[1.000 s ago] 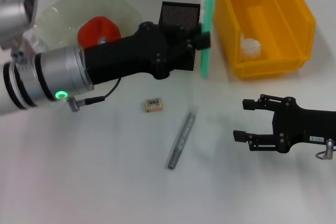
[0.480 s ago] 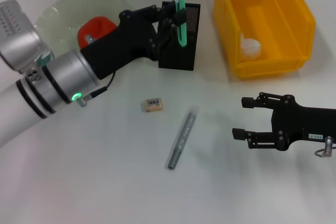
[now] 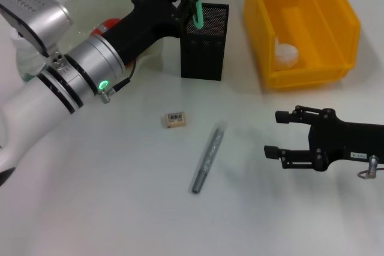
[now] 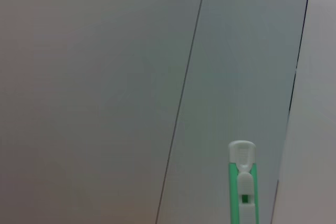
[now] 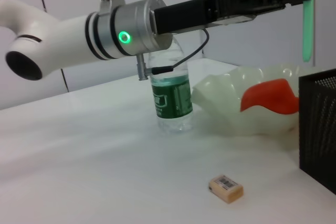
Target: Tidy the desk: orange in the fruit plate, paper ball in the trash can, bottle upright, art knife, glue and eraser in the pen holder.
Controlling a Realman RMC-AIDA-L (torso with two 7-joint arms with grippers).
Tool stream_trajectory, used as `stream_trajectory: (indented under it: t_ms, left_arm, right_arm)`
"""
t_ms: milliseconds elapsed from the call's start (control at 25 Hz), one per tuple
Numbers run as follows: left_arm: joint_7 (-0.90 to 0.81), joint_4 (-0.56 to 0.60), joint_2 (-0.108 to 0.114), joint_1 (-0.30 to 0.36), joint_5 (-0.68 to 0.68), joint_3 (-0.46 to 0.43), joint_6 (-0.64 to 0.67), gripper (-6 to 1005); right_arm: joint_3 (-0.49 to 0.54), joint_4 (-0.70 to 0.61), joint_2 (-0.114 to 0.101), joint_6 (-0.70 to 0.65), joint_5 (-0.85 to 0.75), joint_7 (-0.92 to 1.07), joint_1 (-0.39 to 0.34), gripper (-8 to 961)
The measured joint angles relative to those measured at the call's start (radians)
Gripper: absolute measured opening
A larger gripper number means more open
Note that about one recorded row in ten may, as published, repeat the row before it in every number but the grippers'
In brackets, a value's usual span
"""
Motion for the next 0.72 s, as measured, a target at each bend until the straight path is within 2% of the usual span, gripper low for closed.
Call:
stream_trajectory:
  t_ms: [40,120,240,320,360,480,600,720]
  left_arm:
    - [0.016,-0.008,0.000,-0.003,0.020,-0.023,-0.002,249]
    - [0.126,-0.063,0.000,-0.009,0.134,-0.183,-0.008,251]
    - [0.149,-0.074,0.000,-0.007,0.169,-0.226,-0.011,254]
    - [0.217,-0.098,0.000,0.005,0.298,-0.390,-0.034,256]
    - [0.217,-0.098,0.000,0.005,0.298,-0.390,-0.034,257]
    - [0.256,-0.113,0.000,0.008,0.388,-0.493,-0.067,260]
    - [0.318,-0.148,0.000,0.017,0.484,-0.613,-0.104,263]
    - [0.327,-0.154,0.000,0.028,0.535,-0.671,-0.115,266]
  right_arm:
    - [0.005,0.002,0.001,0.010,0.009,0.000,-0.001,816]
    - [0.017,0.003,0.002,0.019,0.036,-0.006,-0.006,816]
    - [0.018,0.005,0.002,0.020,0.068,-0.021,-0.016,816]
    - [0.018,0.006,0.002,0.027,0.092,-0.034,-0.025,816]
    - [0.018,0.006,0.002,0.027,0.092,-0.034,-0.025,816]
    - [0.018,0.010,0.003,0.039,0.101,-0.043,-0.027,816]
    - [0.018,0.056,0.004,0.055,0.180,-0.123,-0.037,816]
    - [0.018,0.072,0.004,0.056,0.218,-0.161,-0.049,816]
